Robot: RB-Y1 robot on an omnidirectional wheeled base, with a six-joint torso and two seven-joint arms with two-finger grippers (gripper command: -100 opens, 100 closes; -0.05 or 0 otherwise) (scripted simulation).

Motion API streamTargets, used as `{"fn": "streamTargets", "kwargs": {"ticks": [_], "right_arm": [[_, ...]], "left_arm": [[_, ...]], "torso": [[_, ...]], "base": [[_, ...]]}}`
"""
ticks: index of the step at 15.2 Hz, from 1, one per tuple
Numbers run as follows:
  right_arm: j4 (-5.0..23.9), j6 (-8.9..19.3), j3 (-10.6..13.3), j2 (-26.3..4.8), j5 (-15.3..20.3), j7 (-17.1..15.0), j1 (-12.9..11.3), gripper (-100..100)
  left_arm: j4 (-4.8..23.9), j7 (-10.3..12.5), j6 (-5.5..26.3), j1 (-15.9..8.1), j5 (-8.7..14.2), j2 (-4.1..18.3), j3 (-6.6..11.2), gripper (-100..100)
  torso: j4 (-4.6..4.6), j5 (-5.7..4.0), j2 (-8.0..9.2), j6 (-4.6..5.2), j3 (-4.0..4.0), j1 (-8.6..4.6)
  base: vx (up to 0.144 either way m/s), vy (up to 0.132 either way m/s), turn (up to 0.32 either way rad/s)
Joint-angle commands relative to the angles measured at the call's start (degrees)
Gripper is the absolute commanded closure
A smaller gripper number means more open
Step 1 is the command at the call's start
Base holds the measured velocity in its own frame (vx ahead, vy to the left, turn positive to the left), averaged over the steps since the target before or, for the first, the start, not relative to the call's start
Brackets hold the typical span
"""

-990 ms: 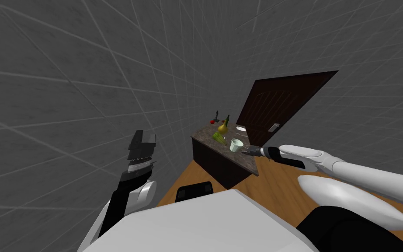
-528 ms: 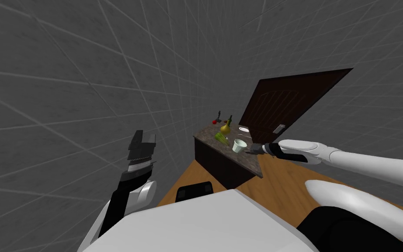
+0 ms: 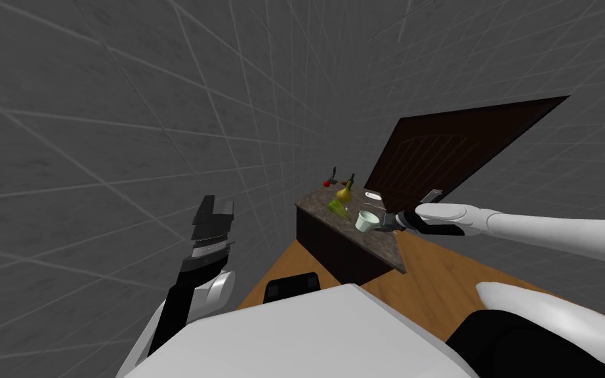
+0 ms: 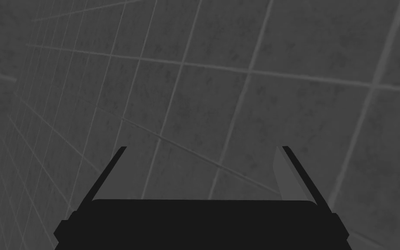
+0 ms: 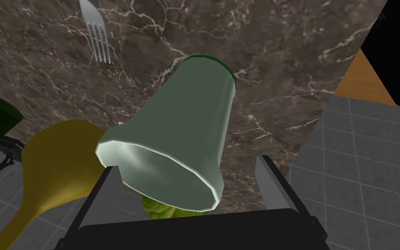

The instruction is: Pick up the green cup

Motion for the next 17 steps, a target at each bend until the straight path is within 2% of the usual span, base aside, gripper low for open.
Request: {"fn": "streamTargets", "kwargs": {"ticks": [1,2,3,5,7,8,10,13,14,15,16,17], "right_arm": [[0.61,0.24,0.52,-2.86,-2.86,2.44,2.28,-100],[0.61,0.24,0.52,-3.18,-4.28,2.44,2.28,-100],[1.26,-0.39,1.26,-5.69,-3.33,2.35,3.65,-100],[1.26,-0.39,1.26,-5.69,-3.33,2.35,3.65,-100],[1.68,-1.09,2.16,-7.94,-2.43,2.27,5.11,-100],[1.30,-0.60,2.15,-6.95,-2.70,2.26,4.03,-100],[1.15,0.89,3.56,-4.18,-2.03,3.03,4.47,-100],[1.15,0.89,3.56,-4.18,-2.03,3.03,4.47,-100],[1.08,1.95,4.26,-2.25,-1.76,3.69,4.89,-100],[0.93,1.31,3.84,-3.66,-1.93,3.03,4.66,-100],[0.91,1.53,3.74,-3.49,-1.95,3.15,4.90,100],[0.91,1.55,3.75,-3.51,-1.95,3.16,4.88,100]], "left_arm": [[0.00,0.00,0.00,0.00,0.00,0.00,0.00,0],[0.00,0.00,0.00,0.00,0.00,0.00,0.00,0],[0.00,0.00,0.00,0.00,0.00,0.00,0.00,0],[0.00,0.00,0.00,0.00,0.00,0.00,0.00,0],[0.00,0.00,0.00,0.00,0.00,0.00,0.00,0],[0.00,0.00,0.00,0.00,0.00,0.00,0.00,0],[0.00,0.00,0.00,0.00,0.00,0.00,0.00,0],[0.00,0.00,0.00,0.00,0.00,0.01,0.01,0],[0.00,0.00,0.00,0.00,0.00,0.01,0.01,0],[0.00,0.00,0.00,0.00,0.00,0.01,0.01,0],[0.00,0.00,0.00,0.00,0.00,0.01,0.01,0],[0.00,0.00,0.00,0.00,0.00,0.01,0.01,0]], "torso": [[0.00,0.00,0.00,0.00,0.00,0.00],[-0.01,0.02,0.00,-0.01,-0.01,0.00],[0.00,0.00,0.00,0.01,0.00,-0.04],[-0.02,0.01,-0.05,-0.02,-0.03,0.02],[-0.01,0.00,-0.04,-0.01,-0.03,0.02],[-0.02,0.02,-0.07,-0.02,-0.04,0.07],[-0.01,-0.03,-0.02,0.00,-0.01,-0.12],[0.00,-0.09,0.00,0.04,0.00,-0.37],[0.01,-0.10,0.04,0.05,0.02,-0.38],[0.01,-0.11,0.05,0.01,0.03,-0.38],[0.01,-0.09,0.06,0.03,0.03,-0.36],[0.02,-0.09,0.07,0.04,0.04,-0.34]], "base": [[0.009,0.058,0.057],[0.010,0.043,0.020],[0.022,0.060,0.115],[0.023,0.061,0.092],[0.029,0.075,0.096],[0.021,0.050,0.046],[0.026,0.004,0.179],[0.017,-0.023,0.047],[0.009,-0.016,0.113],[0.008,-0.013,0.072],[0.003,-0.006,0.002],[0.000,0.000,0.000]]}}
